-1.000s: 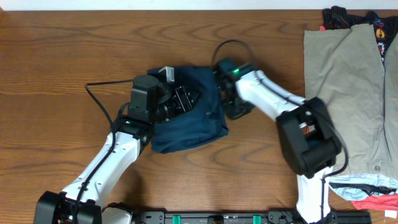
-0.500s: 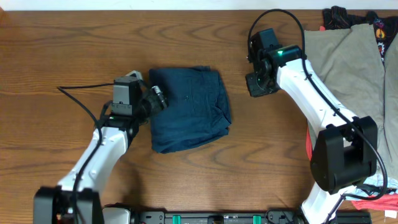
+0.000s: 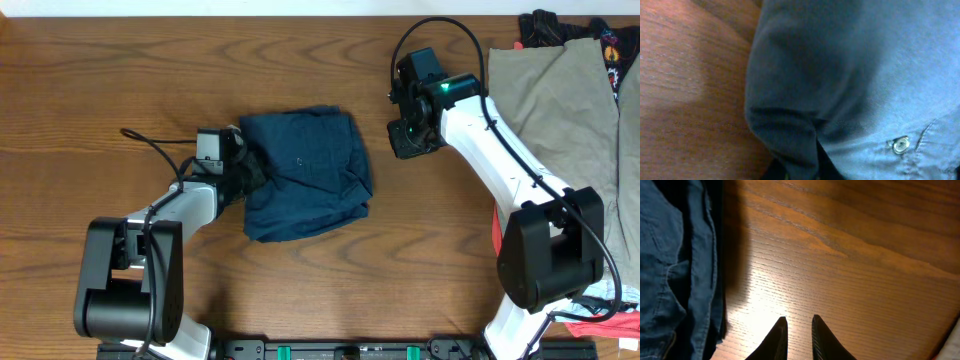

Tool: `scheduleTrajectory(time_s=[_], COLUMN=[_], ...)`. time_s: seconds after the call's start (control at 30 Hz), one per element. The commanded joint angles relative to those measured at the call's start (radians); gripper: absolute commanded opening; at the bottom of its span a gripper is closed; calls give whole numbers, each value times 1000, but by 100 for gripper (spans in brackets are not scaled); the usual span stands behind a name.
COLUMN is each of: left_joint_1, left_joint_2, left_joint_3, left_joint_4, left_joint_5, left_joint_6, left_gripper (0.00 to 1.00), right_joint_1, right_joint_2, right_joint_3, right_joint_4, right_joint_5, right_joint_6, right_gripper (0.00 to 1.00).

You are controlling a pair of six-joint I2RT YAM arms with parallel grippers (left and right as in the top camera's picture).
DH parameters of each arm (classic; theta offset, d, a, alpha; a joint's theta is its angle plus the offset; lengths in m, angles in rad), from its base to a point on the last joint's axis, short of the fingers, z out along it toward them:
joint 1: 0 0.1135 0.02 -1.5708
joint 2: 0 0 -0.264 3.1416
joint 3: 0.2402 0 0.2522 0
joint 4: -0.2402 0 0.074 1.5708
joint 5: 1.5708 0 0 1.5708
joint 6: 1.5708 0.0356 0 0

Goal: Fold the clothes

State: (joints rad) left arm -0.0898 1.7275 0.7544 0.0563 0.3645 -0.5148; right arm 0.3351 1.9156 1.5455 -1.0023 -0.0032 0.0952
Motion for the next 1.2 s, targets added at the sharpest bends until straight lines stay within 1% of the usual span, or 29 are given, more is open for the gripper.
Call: scheduleTrajectory(time_s=[0.0, 0.17, 0.47, 0.53, 0.6, 0.63, 0.67, 0.7, 0.8, 0.87, 1.0, 1.1, 1.17], left_joint_1=[31, 182, 600, 682, 750, 776, 812, 829, 869, 882, 873, 856, 841], left_joint_2=[-5, -86, -244, -251, -251, -251, -251, -251, -251, -253, -266, -310, -354], left_joint_3=[10, 28, 31, 31, 31, 31, 31, 31, 31, 31, 31, 31, 31], left_joint_4=[7, 10, -14, -32, -66, -83, -111, -126, -172, -207, -251, -285, -309], left_joint_5=[43, 43, 43, 43, 43, 43, 43, 43, 43, 43, 48, 47, 47], left_joint_6=[18, 16, -21, -21, -21, -21, -21, -21, -21, -21, -3, 39, 66], left_gripper=[6, 6, 6, 11, 12, 17, 41, 60, 77, 85, 91, 93, 99], right_joint_1=[6, 5, 5, 5, 5, 5, 5, 5, 5, 5, 1, -15, -32], right_joint_2=[0, 0, 0, 0, 0, 0, 0, 0, 0, 0, 0, 0, 0], right_joint_3=[10, 10, 10, 10, 10, 10, 10, 10, 10, 10, 10, 10, 10], right_joint_4=[-1, -1, 0, -1, -1, -1, -1, -1, -1, -1, 0, 5, 10], right_joint_5=[-5, -5, -5, -5, -5, -5, -5, -5, -5, -5, -24, -56, -78], right_joint_6=[1, 1, 1, 1, 1, 1, 1, 1, 0, 1, 6, 10, 13], right_gripper=[16, 17, 17, 17, 17, 17, 17, 17, 17, 17, 18, 18, 18])
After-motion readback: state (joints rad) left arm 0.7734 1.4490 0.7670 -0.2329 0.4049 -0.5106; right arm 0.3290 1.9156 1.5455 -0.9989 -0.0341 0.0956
